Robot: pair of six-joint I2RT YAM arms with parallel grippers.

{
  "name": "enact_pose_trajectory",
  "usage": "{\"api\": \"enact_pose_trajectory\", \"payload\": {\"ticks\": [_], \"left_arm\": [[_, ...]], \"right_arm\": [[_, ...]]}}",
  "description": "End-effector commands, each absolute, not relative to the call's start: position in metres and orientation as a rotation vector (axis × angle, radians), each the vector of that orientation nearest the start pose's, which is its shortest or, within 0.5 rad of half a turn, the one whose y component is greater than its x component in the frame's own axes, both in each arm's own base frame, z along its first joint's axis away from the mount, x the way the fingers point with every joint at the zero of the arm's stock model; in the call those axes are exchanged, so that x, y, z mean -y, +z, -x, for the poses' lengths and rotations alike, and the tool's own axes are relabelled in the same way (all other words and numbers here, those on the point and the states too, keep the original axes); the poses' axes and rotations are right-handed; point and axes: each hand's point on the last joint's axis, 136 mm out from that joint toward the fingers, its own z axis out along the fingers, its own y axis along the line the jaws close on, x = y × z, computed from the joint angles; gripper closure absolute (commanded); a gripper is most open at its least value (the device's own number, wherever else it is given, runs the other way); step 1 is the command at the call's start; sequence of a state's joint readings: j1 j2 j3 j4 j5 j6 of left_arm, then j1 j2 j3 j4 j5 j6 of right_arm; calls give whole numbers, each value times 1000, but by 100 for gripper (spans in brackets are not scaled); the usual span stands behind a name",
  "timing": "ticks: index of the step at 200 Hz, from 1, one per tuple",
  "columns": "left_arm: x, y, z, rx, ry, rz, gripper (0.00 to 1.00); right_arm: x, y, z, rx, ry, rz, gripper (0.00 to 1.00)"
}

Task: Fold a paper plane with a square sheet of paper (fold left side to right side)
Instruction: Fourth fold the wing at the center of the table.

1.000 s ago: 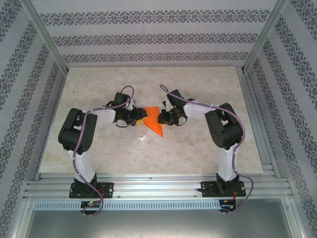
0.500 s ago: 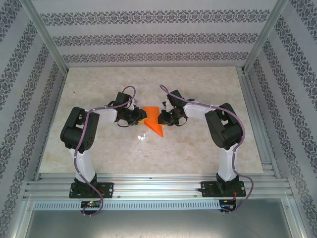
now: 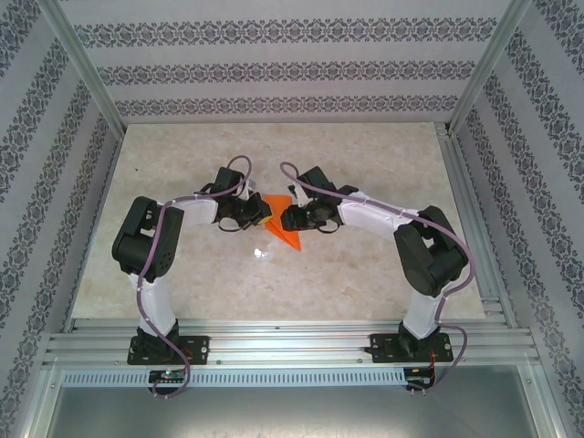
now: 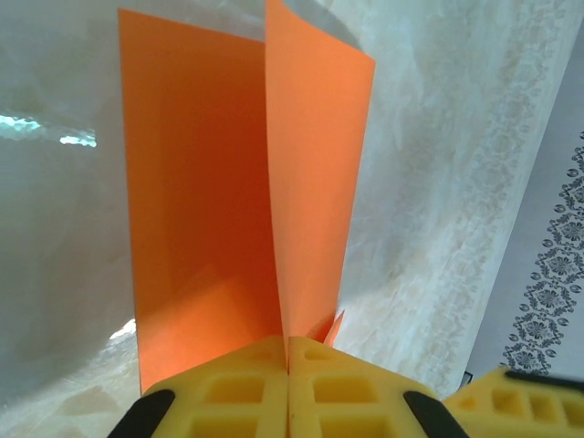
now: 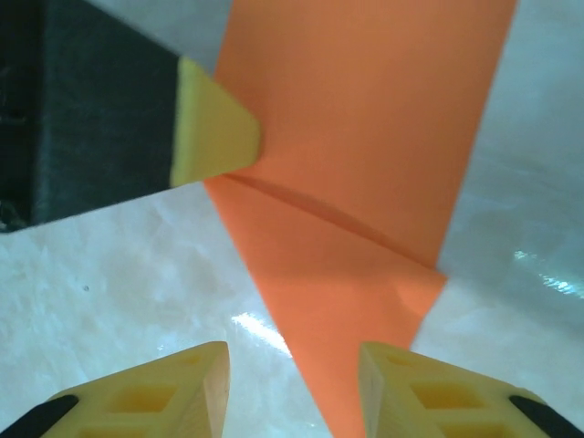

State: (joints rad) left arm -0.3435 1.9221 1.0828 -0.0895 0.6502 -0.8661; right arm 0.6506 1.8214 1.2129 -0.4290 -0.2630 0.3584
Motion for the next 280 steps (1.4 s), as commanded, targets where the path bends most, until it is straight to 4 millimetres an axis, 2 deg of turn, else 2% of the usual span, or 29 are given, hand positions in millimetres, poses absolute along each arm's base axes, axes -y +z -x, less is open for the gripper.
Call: {"api": "enact_pose_trajectory", "payload": {"ticks": [1,49,102,153,191,208,218,237,260,280], "left_arm": [[257,68,-389,-2658,-1285,366,94],[257,68,-389,-2663,-1283,364,94],[258,69,-388,-2666,-1283,361,94],[258,69,-389,-2667,-1279,358,94],[257,76,-390,-2659,-1267,318,82],[254,88,-390,-2642,-1232,274,67],[248,98,-391,-2630,-1193,253,57],[232,113,-390,-2610,-1108,233,45],[209,121,-387,-2583,-1036,274,39],[202,110,-383,-2587,-1054,328,40]], "right_arm": [[-297,56,-319,-2682,464,580,57],[-304,37,-321,-2682,291,658,56],[-302,32,-326,-2668,220,660,57],[-304,30,-323,-2673,239,687,68],[-305,27,-320,-2691,261,699,78],[-307,24,-318,-2706,298,693,86],[-308,23,-317,-2717,328,681,87],[-310,23,-317,-2730,398,653,90],[-313,25,-317,-2734,497,611,90],[-314,25,-317,-2738,574,577,90]]}}
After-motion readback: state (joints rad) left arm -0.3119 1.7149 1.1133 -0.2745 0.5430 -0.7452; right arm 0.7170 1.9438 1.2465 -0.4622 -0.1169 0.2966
